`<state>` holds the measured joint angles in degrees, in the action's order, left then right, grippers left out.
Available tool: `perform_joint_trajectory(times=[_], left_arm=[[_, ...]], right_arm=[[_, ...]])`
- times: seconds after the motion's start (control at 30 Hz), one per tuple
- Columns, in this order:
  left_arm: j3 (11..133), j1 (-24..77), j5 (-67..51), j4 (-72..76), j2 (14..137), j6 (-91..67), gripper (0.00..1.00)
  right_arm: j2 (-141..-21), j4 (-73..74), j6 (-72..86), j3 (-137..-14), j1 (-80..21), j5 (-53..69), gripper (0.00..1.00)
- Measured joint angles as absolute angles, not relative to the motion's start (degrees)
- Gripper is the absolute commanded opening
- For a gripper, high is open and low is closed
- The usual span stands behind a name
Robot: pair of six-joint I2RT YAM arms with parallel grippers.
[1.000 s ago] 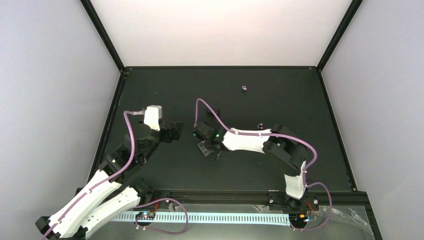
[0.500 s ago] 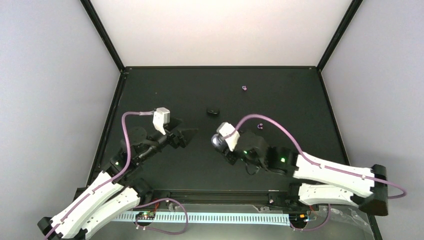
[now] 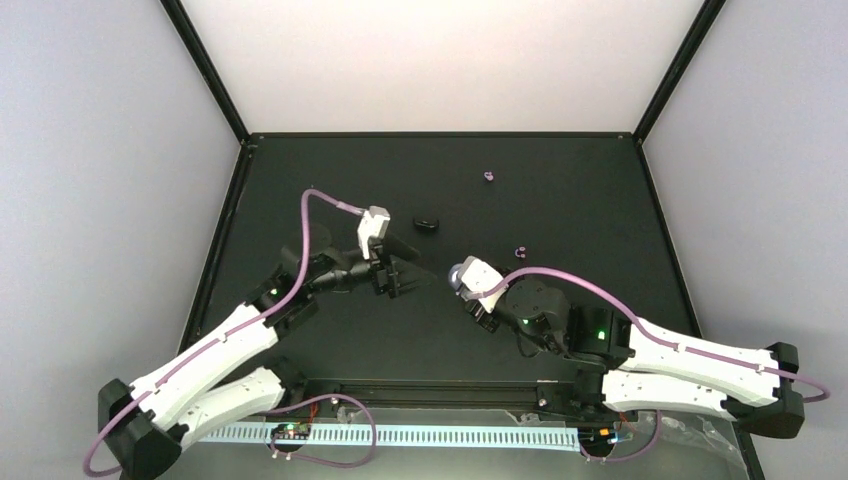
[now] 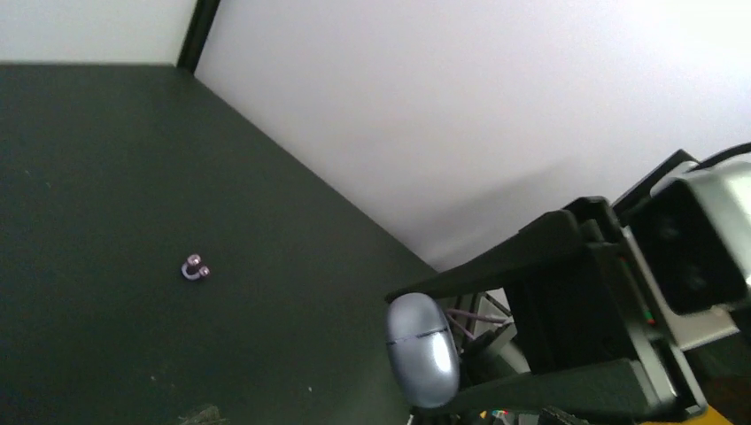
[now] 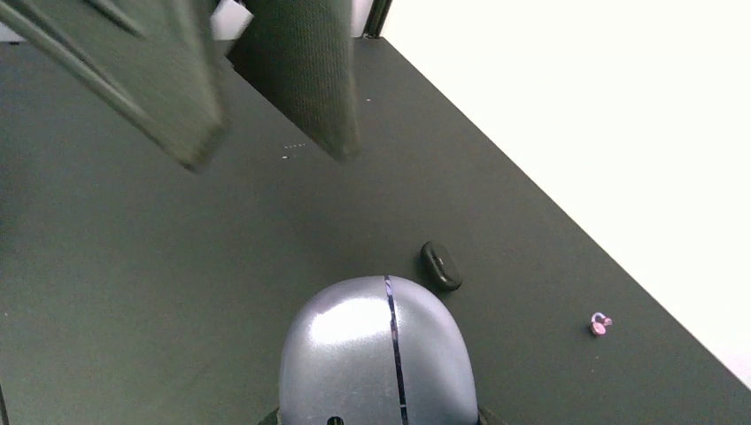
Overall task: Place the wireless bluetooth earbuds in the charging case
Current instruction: Pick up the charging case at the center of the board.
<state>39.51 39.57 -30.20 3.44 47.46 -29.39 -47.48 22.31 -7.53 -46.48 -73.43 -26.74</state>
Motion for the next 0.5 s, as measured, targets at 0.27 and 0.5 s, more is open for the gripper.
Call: perform_joint_trajectory(times=[0.27,0.5], left_arm=[[44.07,41.56,-32.6,2.63,56.1,-33.71,0.85],[45.1,43.9,-32.69,2.59,57.32,-35.33,0.71]], right_arm=[[-48.05,22.22,-11.64,-46.59,-74.85,-28.77,0.38],[-49.47,21.17,-13.41,-46.78,-75.68,-30.13,0.38]])
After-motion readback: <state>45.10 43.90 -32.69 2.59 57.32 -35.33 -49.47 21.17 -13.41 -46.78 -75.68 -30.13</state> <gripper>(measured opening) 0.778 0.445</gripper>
